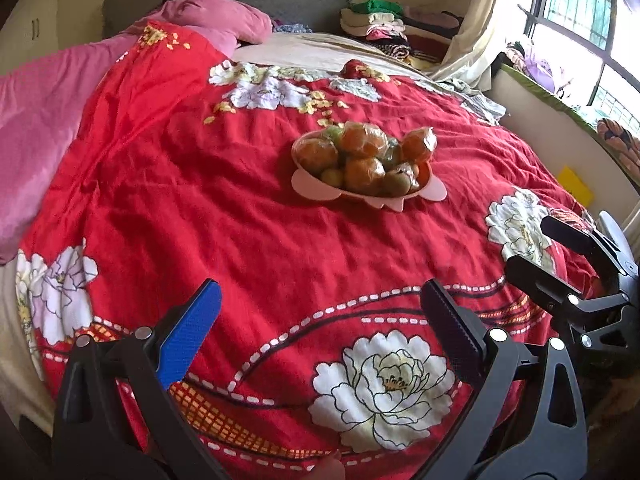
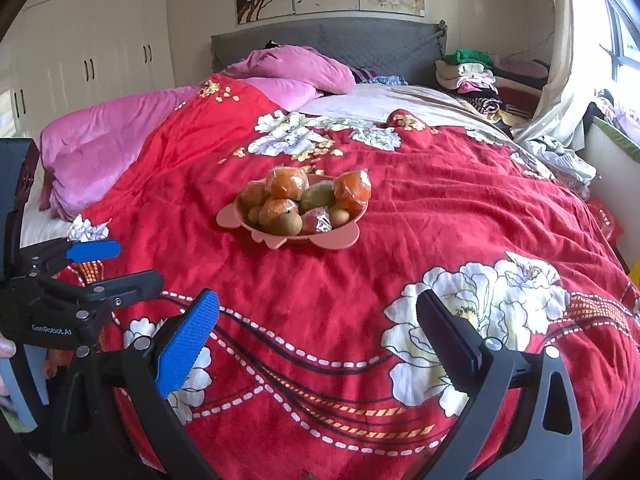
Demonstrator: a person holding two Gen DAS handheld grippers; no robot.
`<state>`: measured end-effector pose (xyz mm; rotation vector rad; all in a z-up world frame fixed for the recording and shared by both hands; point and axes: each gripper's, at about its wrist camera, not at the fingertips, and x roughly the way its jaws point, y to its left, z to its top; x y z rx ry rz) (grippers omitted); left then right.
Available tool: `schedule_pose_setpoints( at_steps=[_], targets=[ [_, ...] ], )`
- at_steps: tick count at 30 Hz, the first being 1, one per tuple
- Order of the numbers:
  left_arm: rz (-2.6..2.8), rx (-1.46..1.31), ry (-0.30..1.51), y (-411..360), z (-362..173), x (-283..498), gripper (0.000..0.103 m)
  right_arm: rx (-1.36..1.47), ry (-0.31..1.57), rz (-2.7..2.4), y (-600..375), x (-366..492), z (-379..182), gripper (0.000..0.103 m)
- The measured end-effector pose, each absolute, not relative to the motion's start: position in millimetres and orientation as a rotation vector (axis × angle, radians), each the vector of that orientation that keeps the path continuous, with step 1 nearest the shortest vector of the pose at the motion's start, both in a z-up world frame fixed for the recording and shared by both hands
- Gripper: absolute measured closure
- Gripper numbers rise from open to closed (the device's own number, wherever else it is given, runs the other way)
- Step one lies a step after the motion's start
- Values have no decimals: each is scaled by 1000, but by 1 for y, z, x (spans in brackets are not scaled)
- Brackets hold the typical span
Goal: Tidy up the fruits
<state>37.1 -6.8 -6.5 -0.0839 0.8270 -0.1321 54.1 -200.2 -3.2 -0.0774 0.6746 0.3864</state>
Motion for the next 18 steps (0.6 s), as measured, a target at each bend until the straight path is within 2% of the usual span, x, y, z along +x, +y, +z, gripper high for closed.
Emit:
schedule_pose_setpoints(
  at_steps=[18],
  targets=[
    [-136, -86, 831, -11, -11, 37, 10, -78, 689, 368, -205, 59, -12, 4]
  ],
)
